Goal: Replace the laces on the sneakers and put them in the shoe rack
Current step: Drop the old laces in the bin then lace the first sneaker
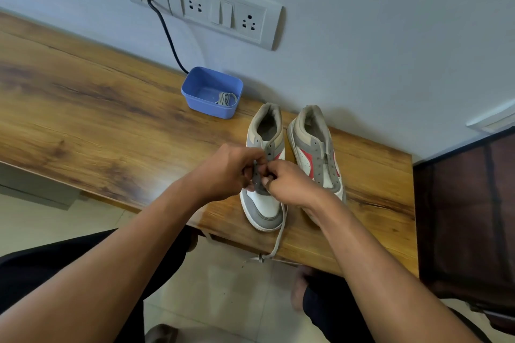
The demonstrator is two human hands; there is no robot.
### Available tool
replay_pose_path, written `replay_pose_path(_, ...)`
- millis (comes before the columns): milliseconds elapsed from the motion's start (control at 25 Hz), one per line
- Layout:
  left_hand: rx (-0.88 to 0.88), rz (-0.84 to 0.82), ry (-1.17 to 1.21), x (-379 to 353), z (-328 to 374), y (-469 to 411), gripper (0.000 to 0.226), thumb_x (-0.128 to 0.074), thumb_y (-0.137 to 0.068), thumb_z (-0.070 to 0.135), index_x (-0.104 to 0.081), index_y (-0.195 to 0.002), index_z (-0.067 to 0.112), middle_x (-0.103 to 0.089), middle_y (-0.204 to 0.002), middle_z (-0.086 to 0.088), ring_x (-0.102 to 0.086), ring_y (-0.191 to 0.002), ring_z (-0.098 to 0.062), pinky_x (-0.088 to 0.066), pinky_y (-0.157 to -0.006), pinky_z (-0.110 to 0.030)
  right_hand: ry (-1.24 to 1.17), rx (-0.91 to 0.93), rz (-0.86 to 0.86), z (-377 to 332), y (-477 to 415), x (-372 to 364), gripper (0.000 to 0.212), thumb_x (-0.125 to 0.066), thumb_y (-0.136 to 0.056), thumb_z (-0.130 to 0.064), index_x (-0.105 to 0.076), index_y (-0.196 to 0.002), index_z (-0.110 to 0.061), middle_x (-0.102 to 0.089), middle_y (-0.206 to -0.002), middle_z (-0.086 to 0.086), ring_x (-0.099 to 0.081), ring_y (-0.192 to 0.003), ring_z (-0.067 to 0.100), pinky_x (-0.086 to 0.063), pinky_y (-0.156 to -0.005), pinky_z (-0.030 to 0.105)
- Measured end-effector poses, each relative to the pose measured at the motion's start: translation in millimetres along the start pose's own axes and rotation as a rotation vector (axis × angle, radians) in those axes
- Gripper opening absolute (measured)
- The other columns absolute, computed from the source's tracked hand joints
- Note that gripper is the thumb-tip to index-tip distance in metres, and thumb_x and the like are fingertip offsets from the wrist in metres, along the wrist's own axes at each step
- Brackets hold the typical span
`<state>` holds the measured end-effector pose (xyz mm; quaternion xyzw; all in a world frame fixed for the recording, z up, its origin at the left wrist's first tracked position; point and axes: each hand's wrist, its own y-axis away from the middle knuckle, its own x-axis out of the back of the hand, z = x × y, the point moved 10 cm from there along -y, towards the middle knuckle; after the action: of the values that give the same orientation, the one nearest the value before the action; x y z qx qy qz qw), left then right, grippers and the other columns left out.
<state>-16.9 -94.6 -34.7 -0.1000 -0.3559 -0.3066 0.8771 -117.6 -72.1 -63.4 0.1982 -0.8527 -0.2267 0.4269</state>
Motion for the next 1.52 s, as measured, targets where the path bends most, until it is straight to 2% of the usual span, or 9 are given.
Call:
replay_pose_path(200, -0.014, 0.012, -0.079, -1, 5, -1, 0.044, -0.08, -0.07, -0.007, -0.068, -0.098, 0.024, -0.063, -0.075, 0.006, -0.06, -0.071, -0.009, -0.053, -0.064, -0.039, -0.079, 0.013, 0.066, 6, 5, 1, 0.009, -0.065, -0.098, -0.011, -0.073, -0.097, -0.011, -0.071, -0.093, 0.01, -0.068, -0.094, 0.026, -0.056, -0.084, 0.043)
replay_pose_path(360, 0.057, -0.013, -0.055, 1, 5, -2, 0.061, -0.082, -0.07, -0.004, -0.066, -0.118, 0.03, -0.065, -0.073, 0.005, -0.061, -0.071, -0.009, -0.054, -0.067, -0.031, -0.391, -0.093, -0.002, 14, 12, 6, 0.031, -0.057, -0.095, 0.004, -0.075, -0.081, -0.017, -0.071, -0.083, -0.001, -0.062, -0.08, 0.008, -0.045, -0.065, 0.018)
replay_pose_path(440, 0.094, -0.037, -0.045, 6, 6, -3, 0.062, -0.077, -0.073, -0.007, -0.064, -0.122, 0.028, -0.069, -0.075, 0.003, -0.065, -0.072, -0.01, -0.056, -0.071, -0.028, -0.473, -0.125, 0.032, 17, 15, 11, 0.033, -0.055, -0.092, 0.007, -0.076, -0.078, -0.015, -0.068, -0.072, -0.004, -0.057, -0.067, 0.007, -0.04, -0.053, 0.015)
replay_pose_path(560, 0.191, -0.039, 0.092, 17, -1, -3, 0.041, -0.072, -0.079, -0.012, -0.065, -0.104, 0.019, -0.073, -0.075, -0.001, -0.071, -0.067, -0.012, -0.061, -0.069, -0.031, -0.509, -0.101, 0.133, 18, 18, 28, 0.028, -0.058, -0.095, 0.0, -0.081, -0.086, -0.014, -0.068, -0.071, -0.004, -0.056, -0.064, 0.007, -0.04, -0.052, 0.016)
replay_pose_path(680, 0.277, -0.096, 0.141, 9, -5, 0, 0.011, -0.077, -0.089, 0.013, -0.067, -0.087, 0.01, -0.073, -0.069, -0.006, -0.073, -0.059, -0.016, -0.064, -0.062, -0.035, -0.447, -0.036, 0.22, 17, 20, 48, 0.02, -0.065, -0.097, -0.013, -0.082, -0.088, -0.018, -0.072, -0.076, 0.0, -0.062, -0.066, 0.007, -0.046, -0.056, 0.017)
replay_pose_path(800, 0.273, -0.142, -0.03, -5, -5, 2, 0.029, -0.078, -0.089, 0.034, -0.069, -0.077, 0.009, -0.072, -0.065, -0.003, -0.07, -0.057, -0.015, -0.061, -0.062, -0.031, -0.242, 0.015, 0.275, 11, 16, 51, 0.016, -0.077, -0.093, -0.031, -0.078, -0.08, -0.022, -0.072, -0.071, -0.004, -0.065, -0.067, 0.008, -0.051, -0.065, 0.027)
replay_pose_path(960, 0.248, -0.101, -0.111, -7, -4, 1, 0.022, -0.073, -0.088, 0.025, -0.068, -0.069, 0.015, -0.071, -0.066, 0.001, -0.066, -0.058, -0.008, -0.06, -0.068, -0.041, -0.053, 0.047, 0.281, 1, 3, 41, 0.019, -0.083, -0.088, -0.036, -0.073, -0.076, -0.025, -0.066, -0.068, -0.011, -0.06, -0.063, 0.003, -0.043, -0.061, 0.023)
replay_pose_path(1160, 0.337, -0.373, 0.094, -12, -6, 13, 0.018, -0.059, -0.089, 0.004, -0.061, -0.071, 0.01, -0.075, -0.076, -0.01, -0.075, -0.073, -0.019, -0.064, -0.068, -0.035, -0.129, 0.062, 0.263, 6, -7, 41, 0.016, -0.087, -0.085, -0.027, -0.077, -0.072, -0.024, -0.07, -0.067, -0.007, -0.064, -0.064, 0.008, -0.047, -0.063, 0.027)
replay_pose_path(1520, 0.567, -0.722, 0.171, -27, -24, 43, 0.017, -0.061, -0.095, 0.011, -0.061, -0.079, 0.011, -0.078, -0.092, -0.012, -0.076, -0.094, -0.025, -0.062, -0.079, -0.038, -0.222, 0.048, 0.221, 9, -9, 40, 0.012, -0.088, -0.083, -0.026, -0.081, -0.075, -0.021, -0.073, -0.07, -0.006, -0.065, -0.069, 0.01, -0.047, -0.066, 0.027)
